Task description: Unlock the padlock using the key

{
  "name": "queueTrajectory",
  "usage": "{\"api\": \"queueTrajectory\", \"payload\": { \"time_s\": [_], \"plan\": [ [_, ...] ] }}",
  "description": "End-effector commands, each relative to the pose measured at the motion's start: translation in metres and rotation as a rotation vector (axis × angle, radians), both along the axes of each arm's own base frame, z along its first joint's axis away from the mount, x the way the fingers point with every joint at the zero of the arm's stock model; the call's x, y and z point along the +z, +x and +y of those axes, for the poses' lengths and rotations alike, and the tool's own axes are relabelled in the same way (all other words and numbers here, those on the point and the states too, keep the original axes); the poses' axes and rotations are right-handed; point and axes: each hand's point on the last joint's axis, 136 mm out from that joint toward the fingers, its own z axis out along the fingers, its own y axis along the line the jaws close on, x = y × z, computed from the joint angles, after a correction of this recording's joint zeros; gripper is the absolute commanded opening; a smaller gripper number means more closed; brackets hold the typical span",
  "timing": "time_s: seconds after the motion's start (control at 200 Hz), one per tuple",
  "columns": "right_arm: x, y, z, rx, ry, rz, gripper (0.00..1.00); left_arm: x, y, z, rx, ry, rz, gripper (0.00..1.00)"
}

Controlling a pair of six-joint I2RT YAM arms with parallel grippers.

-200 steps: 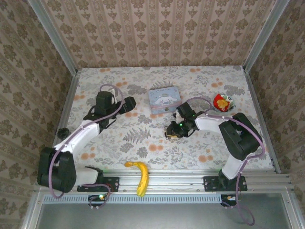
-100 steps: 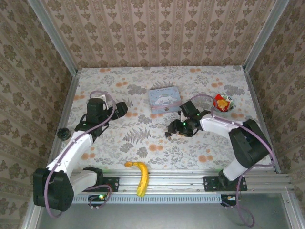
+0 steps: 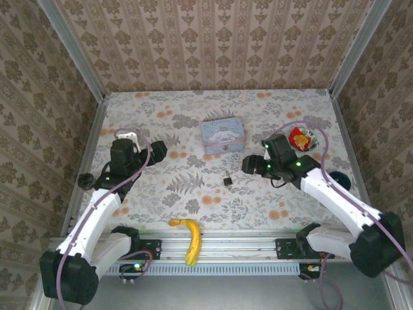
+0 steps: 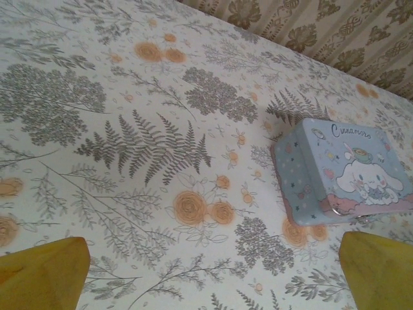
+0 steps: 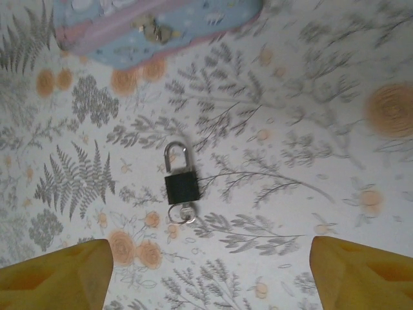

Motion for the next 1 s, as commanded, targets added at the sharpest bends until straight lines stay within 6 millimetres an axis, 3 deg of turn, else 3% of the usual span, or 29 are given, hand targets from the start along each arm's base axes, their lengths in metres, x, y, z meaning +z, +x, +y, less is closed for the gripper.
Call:
{"api": "queueTrajectory", "payload": {
  "time_s": [0.0, 0.045, 0.295, 0.59, 0.725, 0.89, 0.995],
  "plan": [
    [0.001, -0.011, -0.04, -0.099, -0.125, -0.044, 0.89, -0.001, -0.004, 0.015, 0.034, 0.077, -0.044, 1.0],
    [0.007, -0.013, -0.049, -0.128, -0.142, -0.086, 1.0, 0.0, -0.006, 0.017, 0.044, 0.079, -0.063, 1.0],
    [0.029, -0.019, -0.086, -0.258, -0.193, -0.244, 1.0, -0.002, -0.007, 0.026, 0.085, 0.097, -0.159, 1.0],
    [0.025, -0.017, -0.121, -0.406, -0.264, -0.331, 1.0, -0.011, 0.001, 0.053, 0.186, 0.266, -0.292, 1.0],
    [0.028, -0.006, -0.124, -0.396, -0.293, -0.44, 1.0, -0.016, 0.004, 0.069, 0.219, 0.393, -0.327, 1.0],
    [0.025, -0.001, -0.144, -0.501, -0.355, -0.527, 1.0, -0.025, 0.01, 0.091, 0.249, 0.455, -0.308, 1.0],
    [0.028, 0.006, -0.14, -0.473, -0.364, -0.599, 1.0, -0.027, 0.013, 0.098, 0.253, 0.463, -0.311, 1.0]
  ]
}}
